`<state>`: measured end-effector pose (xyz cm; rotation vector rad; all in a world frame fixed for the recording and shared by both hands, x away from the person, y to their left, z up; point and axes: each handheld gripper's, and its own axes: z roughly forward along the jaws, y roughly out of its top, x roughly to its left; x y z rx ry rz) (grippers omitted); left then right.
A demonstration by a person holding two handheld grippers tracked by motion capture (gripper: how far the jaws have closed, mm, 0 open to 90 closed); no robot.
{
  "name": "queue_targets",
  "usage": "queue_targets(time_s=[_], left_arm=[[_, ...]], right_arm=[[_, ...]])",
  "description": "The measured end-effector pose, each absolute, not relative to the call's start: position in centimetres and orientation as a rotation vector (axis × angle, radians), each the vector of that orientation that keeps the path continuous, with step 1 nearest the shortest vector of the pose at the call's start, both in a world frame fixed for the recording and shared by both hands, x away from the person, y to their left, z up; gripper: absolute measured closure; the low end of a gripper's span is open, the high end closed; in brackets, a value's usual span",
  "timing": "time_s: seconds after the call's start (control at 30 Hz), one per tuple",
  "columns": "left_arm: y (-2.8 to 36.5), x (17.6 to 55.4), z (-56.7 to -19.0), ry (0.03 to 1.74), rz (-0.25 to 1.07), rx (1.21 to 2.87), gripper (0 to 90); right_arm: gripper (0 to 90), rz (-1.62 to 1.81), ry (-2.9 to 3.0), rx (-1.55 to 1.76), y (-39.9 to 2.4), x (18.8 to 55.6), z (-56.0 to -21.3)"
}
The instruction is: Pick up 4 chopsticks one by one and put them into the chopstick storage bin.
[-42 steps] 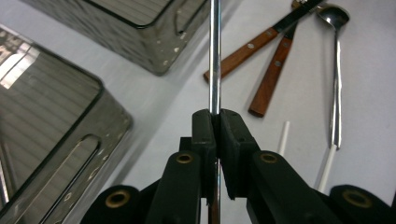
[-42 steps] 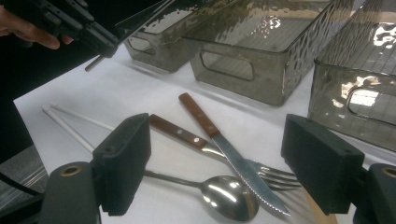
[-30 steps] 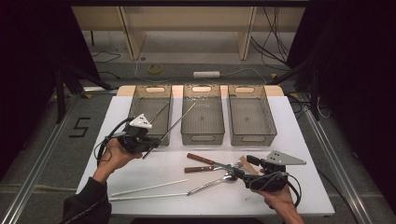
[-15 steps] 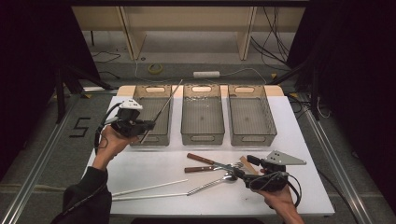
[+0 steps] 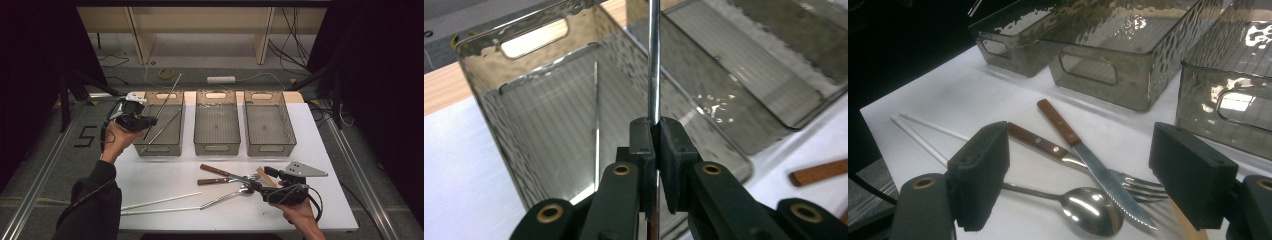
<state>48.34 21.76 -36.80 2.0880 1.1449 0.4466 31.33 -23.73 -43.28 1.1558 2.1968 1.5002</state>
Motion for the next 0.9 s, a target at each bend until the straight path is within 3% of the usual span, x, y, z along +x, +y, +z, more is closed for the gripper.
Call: queue_targets(time_s=[0.9], left_arm=[[23.7, 50.4, -40.2, 1.293, 0.461, 2.045, 84.2]], right_arm=[[25.2, 1.500, 2.197, 1.154, -23.7, 31.3, -43.2]])
